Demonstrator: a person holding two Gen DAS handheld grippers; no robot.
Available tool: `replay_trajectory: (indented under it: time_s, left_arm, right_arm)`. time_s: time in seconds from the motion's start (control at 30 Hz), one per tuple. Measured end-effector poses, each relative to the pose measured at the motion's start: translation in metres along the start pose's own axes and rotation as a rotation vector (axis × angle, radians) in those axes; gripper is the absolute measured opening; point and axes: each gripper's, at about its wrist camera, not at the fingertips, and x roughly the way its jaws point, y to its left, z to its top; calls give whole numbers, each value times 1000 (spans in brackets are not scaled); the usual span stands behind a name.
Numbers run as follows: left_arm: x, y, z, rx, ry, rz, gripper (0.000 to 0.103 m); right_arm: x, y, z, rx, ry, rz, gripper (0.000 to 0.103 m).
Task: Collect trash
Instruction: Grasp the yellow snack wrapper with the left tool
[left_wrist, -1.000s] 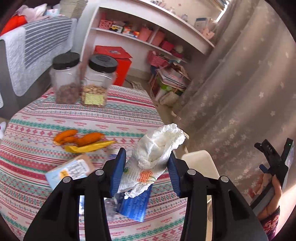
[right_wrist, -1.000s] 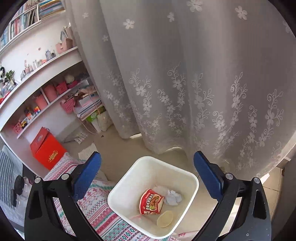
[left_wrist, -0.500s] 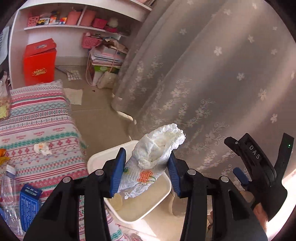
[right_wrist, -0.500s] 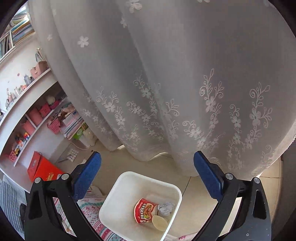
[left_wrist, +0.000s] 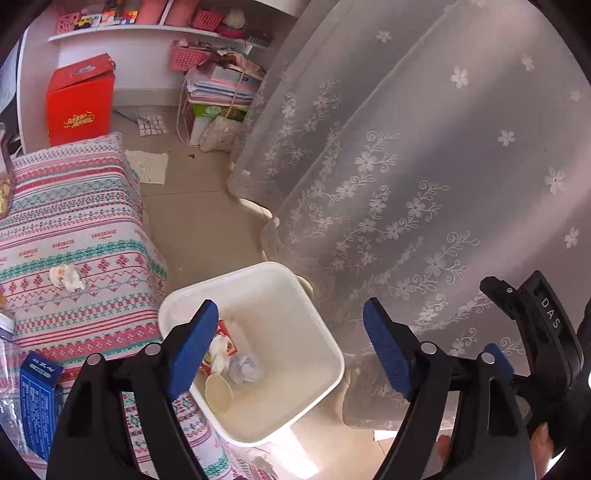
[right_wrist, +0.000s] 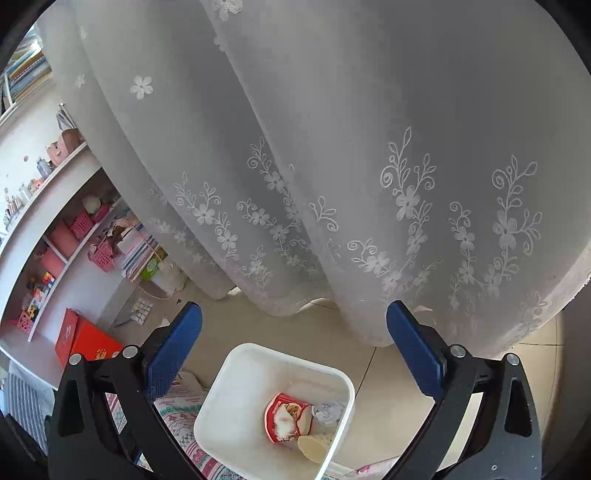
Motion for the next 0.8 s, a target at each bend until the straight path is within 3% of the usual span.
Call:
replay_trajectory:
  time_s: [0.2, 0.4, 0.63, 0.8]
  left_arm:
    - [-19, 28, -3, 54, -58, 257, 91]
    - [-36, 90, -8, 51, -38, 430, 91]
    - [-58, 176, -10, 131, 101, 609, 91]
    - [-77, 233, -9, 173, 259, 627, 91]
  right_arm:
    - [2, 31, -25, -138, 42, 2, 96]
    - [-4, 73, -56, -306, 70, 41, 96]
    - [-8, 108, -87, -411, 144, 108, 96]
    - [-9, 123, -101, -426, 175, 129, 96]
